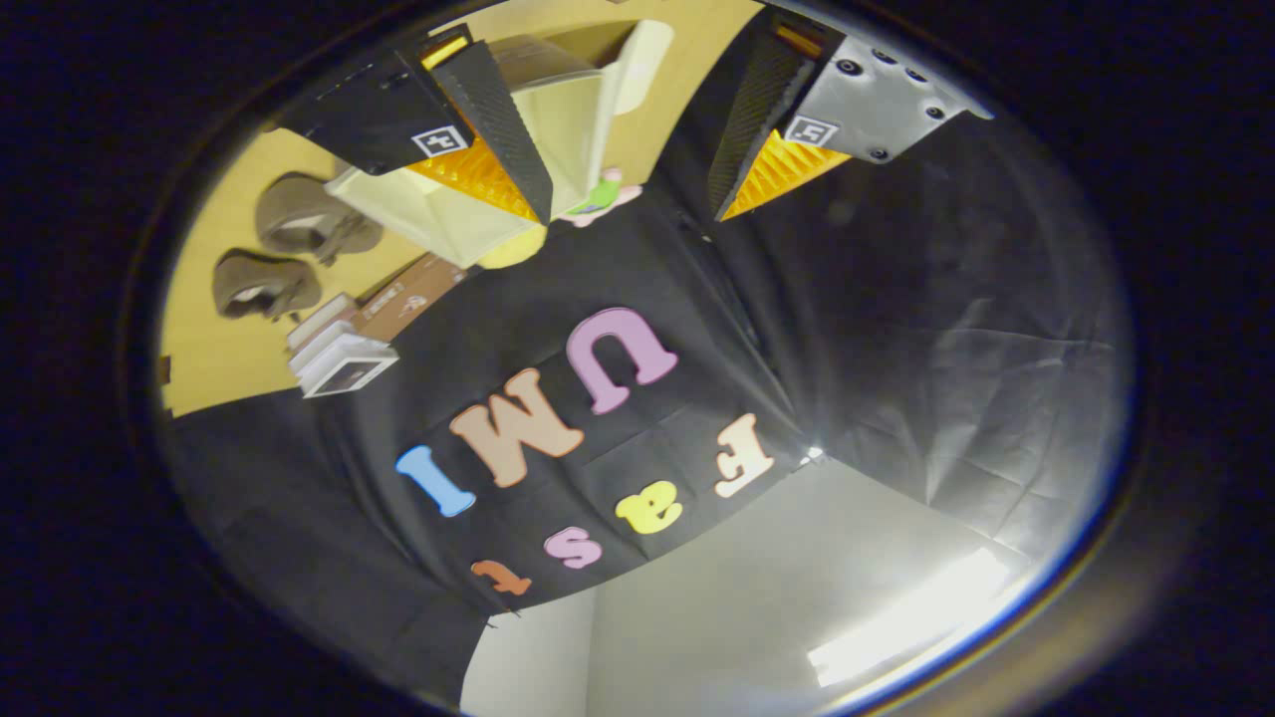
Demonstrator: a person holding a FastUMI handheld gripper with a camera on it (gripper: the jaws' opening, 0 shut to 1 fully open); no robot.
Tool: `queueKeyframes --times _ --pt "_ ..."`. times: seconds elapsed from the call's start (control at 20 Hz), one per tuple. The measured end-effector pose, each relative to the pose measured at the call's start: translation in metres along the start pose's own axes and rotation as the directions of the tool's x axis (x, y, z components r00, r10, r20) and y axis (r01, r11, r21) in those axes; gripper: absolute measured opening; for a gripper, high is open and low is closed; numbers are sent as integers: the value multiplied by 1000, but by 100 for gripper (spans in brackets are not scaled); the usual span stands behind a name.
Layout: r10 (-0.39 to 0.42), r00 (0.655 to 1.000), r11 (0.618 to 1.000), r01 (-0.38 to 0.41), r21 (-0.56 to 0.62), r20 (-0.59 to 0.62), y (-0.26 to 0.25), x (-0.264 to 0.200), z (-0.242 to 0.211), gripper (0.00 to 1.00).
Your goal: Open the storage box then place both shoes into the box .Put the left shoe in first, then the right shoe, with the right side of both shoes facing outward in a uniform manner.
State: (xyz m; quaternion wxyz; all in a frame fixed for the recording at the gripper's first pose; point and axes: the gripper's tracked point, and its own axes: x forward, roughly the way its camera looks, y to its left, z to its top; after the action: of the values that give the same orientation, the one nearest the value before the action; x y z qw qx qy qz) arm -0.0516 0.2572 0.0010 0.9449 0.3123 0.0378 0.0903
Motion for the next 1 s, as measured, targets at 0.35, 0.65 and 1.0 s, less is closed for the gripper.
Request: queueKeyframes --times 0.35,0.65,1.0 --pt "-344 939 929 339 -148 -10 -144 0 58 98" --pt "-500 848 850 442 -286 -176 -237 30 36 98" --pt "-592 684 795 409 -448 -426 -307 62 -25 99"
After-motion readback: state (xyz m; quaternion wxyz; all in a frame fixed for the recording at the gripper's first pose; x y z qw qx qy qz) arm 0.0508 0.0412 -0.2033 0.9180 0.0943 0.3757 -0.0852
